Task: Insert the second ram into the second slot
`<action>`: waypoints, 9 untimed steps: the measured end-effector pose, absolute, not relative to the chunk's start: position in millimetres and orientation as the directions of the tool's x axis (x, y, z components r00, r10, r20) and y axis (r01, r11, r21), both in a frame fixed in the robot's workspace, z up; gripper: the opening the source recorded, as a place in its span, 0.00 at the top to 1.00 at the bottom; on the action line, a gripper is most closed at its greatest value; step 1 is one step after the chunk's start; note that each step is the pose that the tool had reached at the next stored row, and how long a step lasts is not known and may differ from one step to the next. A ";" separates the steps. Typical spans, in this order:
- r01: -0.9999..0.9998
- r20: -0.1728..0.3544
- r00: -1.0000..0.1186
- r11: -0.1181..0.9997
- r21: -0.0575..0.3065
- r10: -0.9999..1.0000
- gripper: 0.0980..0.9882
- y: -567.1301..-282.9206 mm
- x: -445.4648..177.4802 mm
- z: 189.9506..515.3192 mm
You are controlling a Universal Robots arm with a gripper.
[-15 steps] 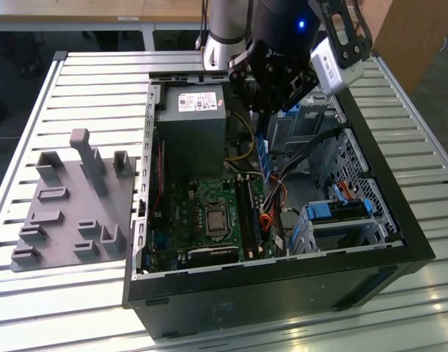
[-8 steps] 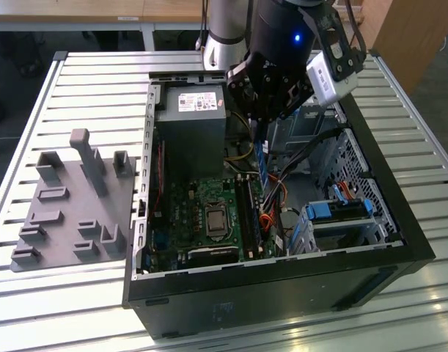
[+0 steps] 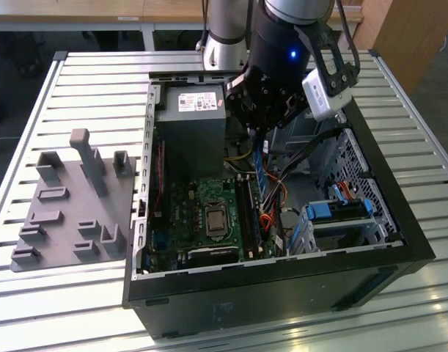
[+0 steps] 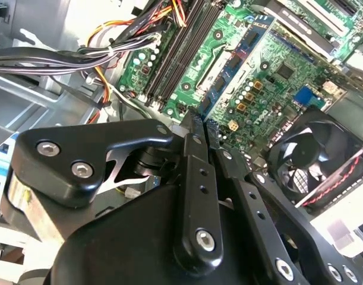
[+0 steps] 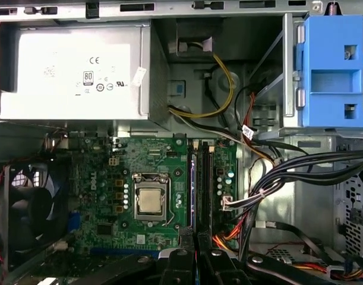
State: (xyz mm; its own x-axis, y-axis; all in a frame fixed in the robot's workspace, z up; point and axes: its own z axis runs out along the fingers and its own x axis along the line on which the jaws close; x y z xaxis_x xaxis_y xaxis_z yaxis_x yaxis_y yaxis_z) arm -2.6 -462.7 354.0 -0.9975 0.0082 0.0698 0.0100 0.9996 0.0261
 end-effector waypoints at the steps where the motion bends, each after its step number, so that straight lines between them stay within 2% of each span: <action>1: 0.010 0.070 -0.998 1.000 0.026 0.008 0.96 -462.7 -2.6 352.3; 9: 0.010 0.070 -0.998 1.000 0.026 0.008 0.96 -462.7 -2.9 337.7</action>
